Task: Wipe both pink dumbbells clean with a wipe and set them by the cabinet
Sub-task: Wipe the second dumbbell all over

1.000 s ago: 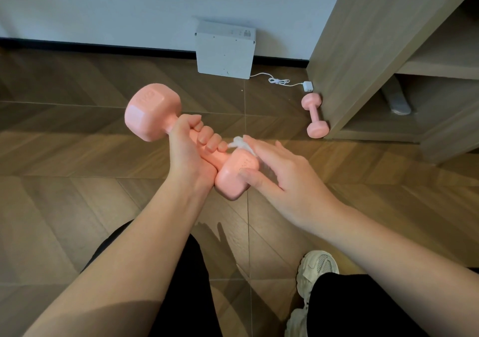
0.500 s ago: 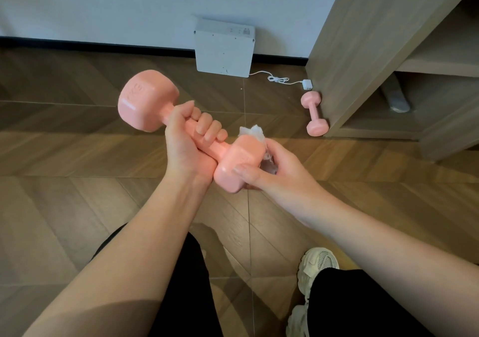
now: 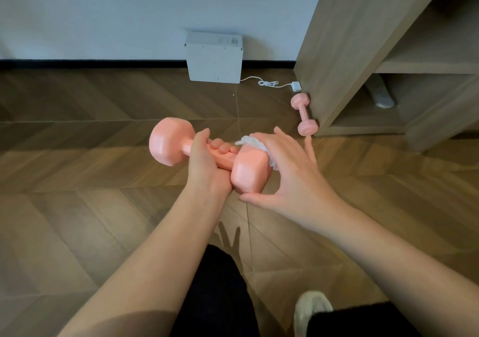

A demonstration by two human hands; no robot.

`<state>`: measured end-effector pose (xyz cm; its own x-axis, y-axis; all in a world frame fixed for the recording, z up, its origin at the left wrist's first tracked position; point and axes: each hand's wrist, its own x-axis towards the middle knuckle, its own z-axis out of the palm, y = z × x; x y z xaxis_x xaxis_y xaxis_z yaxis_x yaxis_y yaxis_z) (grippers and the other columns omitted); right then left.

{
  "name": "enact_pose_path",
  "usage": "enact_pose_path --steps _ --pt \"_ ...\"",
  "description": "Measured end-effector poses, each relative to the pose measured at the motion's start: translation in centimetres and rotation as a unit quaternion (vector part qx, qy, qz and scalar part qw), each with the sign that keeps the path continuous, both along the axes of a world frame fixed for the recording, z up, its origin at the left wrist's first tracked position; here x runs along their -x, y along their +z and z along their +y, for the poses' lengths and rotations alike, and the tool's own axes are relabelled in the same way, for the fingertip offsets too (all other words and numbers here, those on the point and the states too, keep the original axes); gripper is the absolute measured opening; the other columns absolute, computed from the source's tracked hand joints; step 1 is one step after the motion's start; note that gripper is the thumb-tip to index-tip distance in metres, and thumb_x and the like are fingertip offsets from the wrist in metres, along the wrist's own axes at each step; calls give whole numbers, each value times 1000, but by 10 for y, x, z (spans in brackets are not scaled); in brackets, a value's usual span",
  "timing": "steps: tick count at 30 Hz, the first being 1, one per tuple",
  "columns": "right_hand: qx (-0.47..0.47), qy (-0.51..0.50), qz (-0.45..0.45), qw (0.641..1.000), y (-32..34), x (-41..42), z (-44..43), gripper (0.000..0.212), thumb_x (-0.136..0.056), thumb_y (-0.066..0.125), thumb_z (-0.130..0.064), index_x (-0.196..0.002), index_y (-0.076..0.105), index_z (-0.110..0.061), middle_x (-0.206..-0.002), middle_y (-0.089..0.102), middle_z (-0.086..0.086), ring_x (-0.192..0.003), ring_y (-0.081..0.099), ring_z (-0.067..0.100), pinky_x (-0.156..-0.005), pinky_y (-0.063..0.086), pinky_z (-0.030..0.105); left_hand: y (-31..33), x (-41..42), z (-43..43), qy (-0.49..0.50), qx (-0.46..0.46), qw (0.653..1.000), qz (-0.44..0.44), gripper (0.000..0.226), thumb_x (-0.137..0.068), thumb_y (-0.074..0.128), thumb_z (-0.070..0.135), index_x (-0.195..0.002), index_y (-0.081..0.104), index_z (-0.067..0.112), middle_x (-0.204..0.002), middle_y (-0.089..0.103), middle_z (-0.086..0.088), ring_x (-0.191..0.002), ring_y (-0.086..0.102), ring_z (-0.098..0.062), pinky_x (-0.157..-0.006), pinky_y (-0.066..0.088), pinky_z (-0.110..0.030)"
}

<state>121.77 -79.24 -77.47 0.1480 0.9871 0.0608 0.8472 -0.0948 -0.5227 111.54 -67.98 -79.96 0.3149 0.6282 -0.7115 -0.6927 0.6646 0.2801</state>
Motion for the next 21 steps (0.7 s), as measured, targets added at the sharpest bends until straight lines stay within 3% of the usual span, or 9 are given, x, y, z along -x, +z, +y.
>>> enact_pose_path --steps 3,7,9,16,18,21 --pt "-22 2 -26 999 -1 -16 -2 95 -62 79 -58 -142 40 -24 -154 28 -11 -147 11 11 -115 16 57 4 -16 -1 9 -17 1000 15 32 -94 57 22 -69 37 17 -51 34 5 -42 33 -11 -47 39 -22" --pt "-55 -7 99 993 -13 -48 -11 94 -61 87 -45 -140 41 -22 -141 44 -13 -134 37 7 -108 35 50 1 -52 -7 -3 -27 999 31 34 -93 59 23 -67 38 17 -53 34 5 -45 33 -10 -52 38 -25" --pt "-74 -13 119 990 -23 -69 -16 95 -59 88 -44 -140 41 -24 -136 45 -18 -128 41 4 -105 40 46 -2 -73 -11 -6 -39 999 37 33 -93 58 20 -67 37 17 -52 34 5 -43 32 -10 -49 38 -23" --pt "-67 -24 182 981 -37 -128 -29 100 -54 89 -49 -138 36 -38 -138 43 -28 -129 40 -2 -106 38 27 6 -129 -26 5 -38 997 65 30 -91 56 17 -67 39 17 -49 36 6 -37 33 -10 -48 35 -23" --pt "-67 -8 191 979 -37 -135 -27 100 -56 87 -50 -140 35 -39 -138 41 -30 -130 39 -3 -106 39 27 12 -135 -26 7 -40 996 73 28 -90 57 16 -68 40 17 -49 36 6 -38 33 -10 -48 35 -24" --pt "-82 16 196 977 -37 -131 -17 100 -56 85 -53 -140 33 -41 -137 39 -34 -131 37 -4 -108 40 39 16 -130 -18 12 -52 995 90 28 -89 59 17 -67 41 17 -50 37 6 -40 33 -10 -45 35 -23"
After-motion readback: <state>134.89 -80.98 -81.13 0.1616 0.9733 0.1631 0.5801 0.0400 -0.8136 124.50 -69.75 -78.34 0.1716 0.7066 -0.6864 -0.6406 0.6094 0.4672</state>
